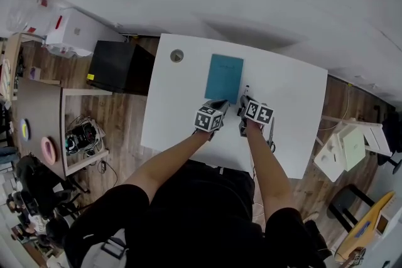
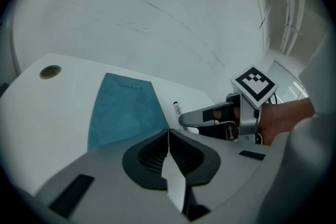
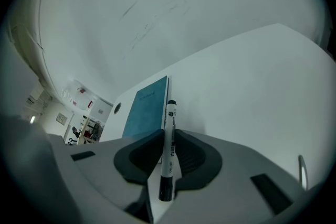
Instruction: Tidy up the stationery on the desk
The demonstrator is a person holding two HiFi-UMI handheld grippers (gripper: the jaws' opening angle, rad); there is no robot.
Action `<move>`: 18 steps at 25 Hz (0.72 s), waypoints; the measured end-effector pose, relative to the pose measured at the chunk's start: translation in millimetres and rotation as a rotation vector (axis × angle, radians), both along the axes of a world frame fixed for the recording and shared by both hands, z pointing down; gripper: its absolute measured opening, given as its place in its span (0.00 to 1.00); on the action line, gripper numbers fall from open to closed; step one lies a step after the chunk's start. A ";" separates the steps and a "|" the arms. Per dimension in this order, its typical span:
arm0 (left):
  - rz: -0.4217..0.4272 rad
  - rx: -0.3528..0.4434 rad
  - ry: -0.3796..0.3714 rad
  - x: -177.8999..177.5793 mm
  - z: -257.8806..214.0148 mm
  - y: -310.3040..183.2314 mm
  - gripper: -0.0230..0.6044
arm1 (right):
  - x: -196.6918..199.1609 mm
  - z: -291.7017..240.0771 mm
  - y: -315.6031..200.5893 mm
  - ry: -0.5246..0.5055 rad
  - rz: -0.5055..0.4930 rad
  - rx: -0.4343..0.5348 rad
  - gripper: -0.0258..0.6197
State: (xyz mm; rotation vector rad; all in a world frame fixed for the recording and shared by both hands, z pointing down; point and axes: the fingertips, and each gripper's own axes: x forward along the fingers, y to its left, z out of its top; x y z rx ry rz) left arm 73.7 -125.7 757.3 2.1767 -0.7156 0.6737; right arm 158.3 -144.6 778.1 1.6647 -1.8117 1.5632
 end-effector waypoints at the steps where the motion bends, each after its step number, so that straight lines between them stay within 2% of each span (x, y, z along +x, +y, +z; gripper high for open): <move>1: 0.001 0.004 -0.002 1.6 0.2 -4.4 0.07 | 1.7 0.9 -4.7 -0.006 0.005 -0.003 0.17; 7: -0.033 0.025 -0.007 1.8 -3.7 -38.6 0.07 | 0.3 9.5 -30.9 -0.038 -0.011 -0.024 0.17; 13: -0.060 0.010 0.001 0.7 1.6 -49.0 0.07 | -1.3 15.5 -53.9 0.016 -0.136 -0.029 0.17; 18: -0.074 -0.006 0.001 0.1 5.9 -50.9 0.07 | -3.3 17.2 -68.0 -0.025 -0.086 -0.041 0.17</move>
